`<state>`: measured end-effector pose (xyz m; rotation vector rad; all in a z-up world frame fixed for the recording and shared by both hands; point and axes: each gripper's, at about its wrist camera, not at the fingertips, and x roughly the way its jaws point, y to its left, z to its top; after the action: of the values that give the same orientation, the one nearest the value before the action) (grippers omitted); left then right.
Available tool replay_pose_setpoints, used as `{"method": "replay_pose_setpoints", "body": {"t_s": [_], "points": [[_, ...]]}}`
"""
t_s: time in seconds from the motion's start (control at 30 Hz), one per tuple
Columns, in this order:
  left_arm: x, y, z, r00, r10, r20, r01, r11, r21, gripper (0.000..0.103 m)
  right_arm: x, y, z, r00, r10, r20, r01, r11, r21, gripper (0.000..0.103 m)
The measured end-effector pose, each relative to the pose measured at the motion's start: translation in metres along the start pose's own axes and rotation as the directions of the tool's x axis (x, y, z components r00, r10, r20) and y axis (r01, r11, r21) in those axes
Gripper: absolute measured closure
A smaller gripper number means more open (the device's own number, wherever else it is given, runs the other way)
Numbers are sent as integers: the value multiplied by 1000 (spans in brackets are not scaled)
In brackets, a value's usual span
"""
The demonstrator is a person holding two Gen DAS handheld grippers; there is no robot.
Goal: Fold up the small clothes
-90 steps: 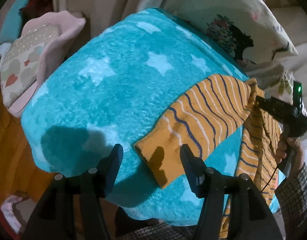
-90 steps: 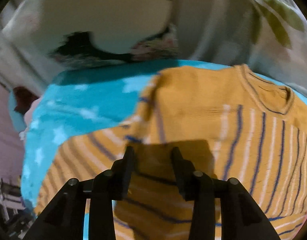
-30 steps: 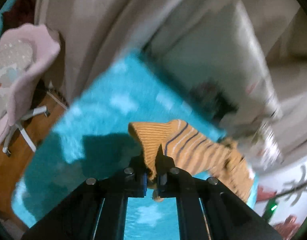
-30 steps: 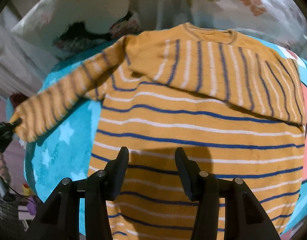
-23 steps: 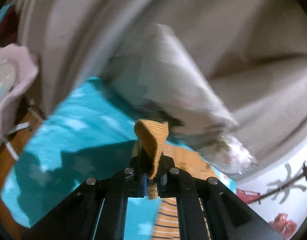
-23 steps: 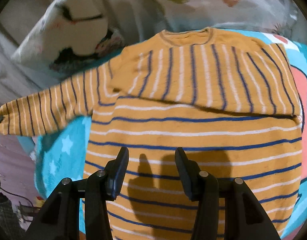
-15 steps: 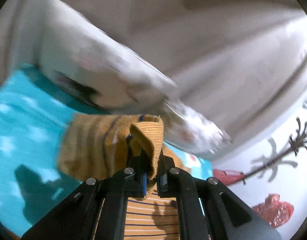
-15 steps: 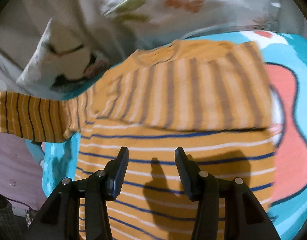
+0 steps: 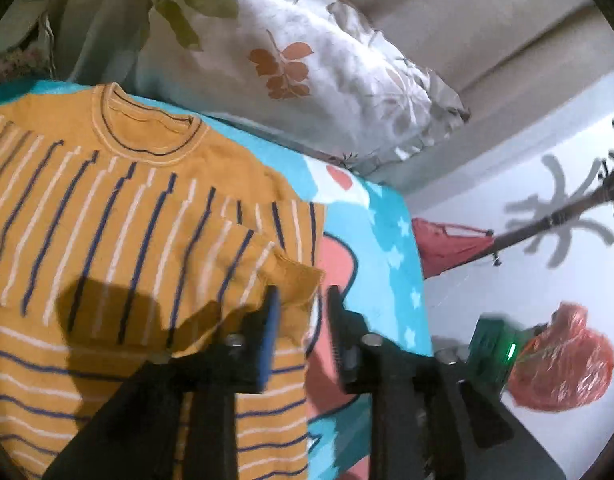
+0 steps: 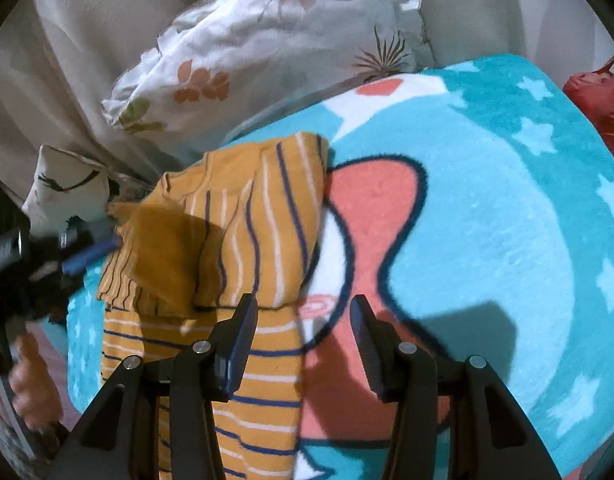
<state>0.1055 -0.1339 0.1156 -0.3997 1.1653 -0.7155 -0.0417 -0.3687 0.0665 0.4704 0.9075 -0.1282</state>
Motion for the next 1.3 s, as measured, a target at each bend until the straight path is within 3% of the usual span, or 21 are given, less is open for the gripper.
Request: {"method": "replay_pose_setpoints", "body": {"t_s": [0.07,0.17,0.23,0.33,0.47,0.5,0.57,0.67,0.87,1.0,1.1,1.17,1.3], "points": [[-17,8,-13,998,51,30,-51,999,3,50,5,4,4,1000,22,3,-22,1000,-8,49],[-53,35,-27,982,176,72,-173,984,-36,46,13,18,10,997,80,0,-80,996,-37,49],[-70,56,-39,956,279,88,-274,959,-70,45,23,31,13,995,94,-17,-95,992,-78,46],[-92,86,-60,909,406,90,-393,910,-132,45,47,43,21,998,45,-36,-49,992,-117,45],[-118,121,-89,868,490,78,-461,855,-238,45,80,49,25,994,8,-106,-22,992,-124,46],[-126,128,-97,864,498,77,-464,845,-268,45,86,54,24,993,17,-116,-33,990,-138,49],[-137,142,-109,857,509,80,-460,826,-324,45,91,62,22,992,23,-123,-44,985,-168,95],[-144,150,-116,848,522,93,-461,813,-356,45,82,77,24,996,-2,-86,-19,972,-235,97],[-149,160,-123,832,545,102,-476,797,-372,45,62,72,49,999,-54,-2,52,970,-238,98],[-150,161,-128,823,562,88,-497,786,-369,45,88,55,59,987,-149,-56,133,964,-230,96],[-151,159,-135,806,588,73,-527,768,-365,45,80,40,58,991,-127,-45,116,974,-196,86],[-153,161,-142,793,607,50,-549,748,-372,45,71,33,59,995,-99,-13,95,981,-166,60],[-154,168,-152,776,631,18,-581,725,-369,45,59,15,57,996,-82,26,85,989,-119,60]]}}
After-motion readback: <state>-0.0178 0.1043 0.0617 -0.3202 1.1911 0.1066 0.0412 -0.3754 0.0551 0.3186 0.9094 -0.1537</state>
